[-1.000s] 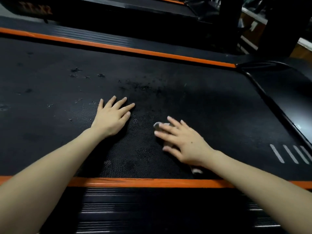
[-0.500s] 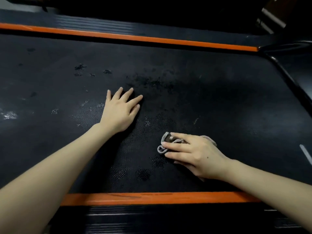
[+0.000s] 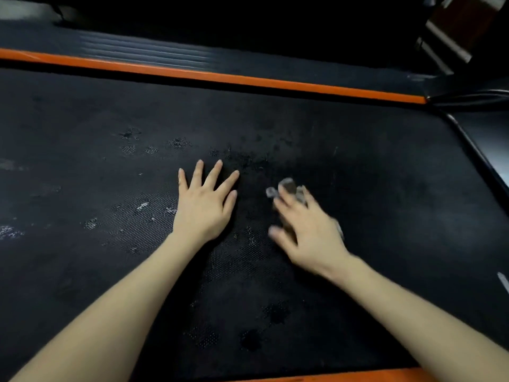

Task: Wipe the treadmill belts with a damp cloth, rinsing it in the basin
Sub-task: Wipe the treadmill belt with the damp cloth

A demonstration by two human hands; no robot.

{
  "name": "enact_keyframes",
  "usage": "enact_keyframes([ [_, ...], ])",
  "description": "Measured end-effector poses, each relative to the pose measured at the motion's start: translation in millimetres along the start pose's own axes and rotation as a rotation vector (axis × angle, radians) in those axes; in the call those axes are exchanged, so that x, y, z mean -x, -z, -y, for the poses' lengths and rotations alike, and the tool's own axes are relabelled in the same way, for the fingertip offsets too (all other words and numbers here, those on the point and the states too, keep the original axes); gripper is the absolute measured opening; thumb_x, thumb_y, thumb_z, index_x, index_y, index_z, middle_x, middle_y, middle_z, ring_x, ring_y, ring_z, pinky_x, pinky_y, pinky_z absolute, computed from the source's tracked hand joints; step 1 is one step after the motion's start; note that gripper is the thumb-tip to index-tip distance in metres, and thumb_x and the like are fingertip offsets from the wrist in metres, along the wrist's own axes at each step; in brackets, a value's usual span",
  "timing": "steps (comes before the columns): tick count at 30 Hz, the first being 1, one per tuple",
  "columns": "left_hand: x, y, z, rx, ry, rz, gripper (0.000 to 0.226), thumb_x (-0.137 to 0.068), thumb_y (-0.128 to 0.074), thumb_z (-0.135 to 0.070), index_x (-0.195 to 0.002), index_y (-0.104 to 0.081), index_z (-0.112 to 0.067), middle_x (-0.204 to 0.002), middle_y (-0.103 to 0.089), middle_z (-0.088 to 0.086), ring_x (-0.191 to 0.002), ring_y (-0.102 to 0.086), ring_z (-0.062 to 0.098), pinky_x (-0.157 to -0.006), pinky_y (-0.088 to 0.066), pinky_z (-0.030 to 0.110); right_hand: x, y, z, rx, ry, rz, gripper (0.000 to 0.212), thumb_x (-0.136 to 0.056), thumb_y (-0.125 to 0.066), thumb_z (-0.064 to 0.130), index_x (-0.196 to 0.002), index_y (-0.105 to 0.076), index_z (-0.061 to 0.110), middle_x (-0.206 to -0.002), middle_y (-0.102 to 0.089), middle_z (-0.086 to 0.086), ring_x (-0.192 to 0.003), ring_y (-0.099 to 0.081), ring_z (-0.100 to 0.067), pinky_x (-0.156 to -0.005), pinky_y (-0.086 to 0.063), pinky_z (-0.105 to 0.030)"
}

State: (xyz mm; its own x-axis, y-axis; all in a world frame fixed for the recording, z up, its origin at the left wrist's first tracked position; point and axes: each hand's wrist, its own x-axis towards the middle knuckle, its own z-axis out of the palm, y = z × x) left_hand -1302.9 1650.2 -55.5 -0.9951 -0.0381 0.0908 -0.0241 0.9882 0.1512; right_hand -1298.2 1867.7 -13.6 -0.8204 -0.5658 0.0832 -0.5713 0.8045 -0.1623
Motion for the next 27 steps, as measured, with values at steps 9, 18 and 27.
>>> enact_keyframes([
  [9, -1.6, -0.3, 0.3, 0.001, -0.004, 0.033, 0.058, -0.093, -0.014, -0.051, -0.143, -0.039, -0.034, -0.153, -0.033, 0.006, -0.141, -0.021, 0.04, -0.112, -0.008, 0.063, -39.7, -8.4, -31.7, 0.06, 0.162, 0.132, 0.052, -0.091, -0.038, 0.044, -0.133, -0.052, 0.018, -0.141, -0.048, -0.001, -0.133, -0.04, -0.034, -0.104, -0.039, -0.05],
  [18, -72.1, 7.5, 20.1, -0.029, 0.114, 0.025, 0.051, -0.099, -0.019, -0.05, -0.147, -0.028, -0.036, -0.158, -0.018, 0.006, -0.144, -0.008, 0.038, -0.112, 0.002, 0.06, -145.7, -19.2, -72.1, -0.02, -0.16, -0.056, 0.041, -0.096, -0.046, 0.035, -0.136, -0.048, 0.03, -0.147, -0.04, 0.008, -0.14, -0.027, -0.026, -0.114, -0.023, -0.045],
  [27, -90.6, -9.0, 24.9, -0.051, 0.144, -0.023, 0.067, -0.087, -0.004, -0.054, -0.146, -0.029, -0.036, -0.156, -0.023, 0.007, -0.143, -0.012, 0.038, -0.112, -0.005, 0.061, -186.1, -20.8, -80.0, -0.086, -0.232, -0.201, 0.029, -0.091, -0.048, 0.024, -0.112, -0.065, 0.014, -0.126, -0.061, -0.004, -0.118, -0.051, -0.033, -0.107, -0.033, -0.038],
])
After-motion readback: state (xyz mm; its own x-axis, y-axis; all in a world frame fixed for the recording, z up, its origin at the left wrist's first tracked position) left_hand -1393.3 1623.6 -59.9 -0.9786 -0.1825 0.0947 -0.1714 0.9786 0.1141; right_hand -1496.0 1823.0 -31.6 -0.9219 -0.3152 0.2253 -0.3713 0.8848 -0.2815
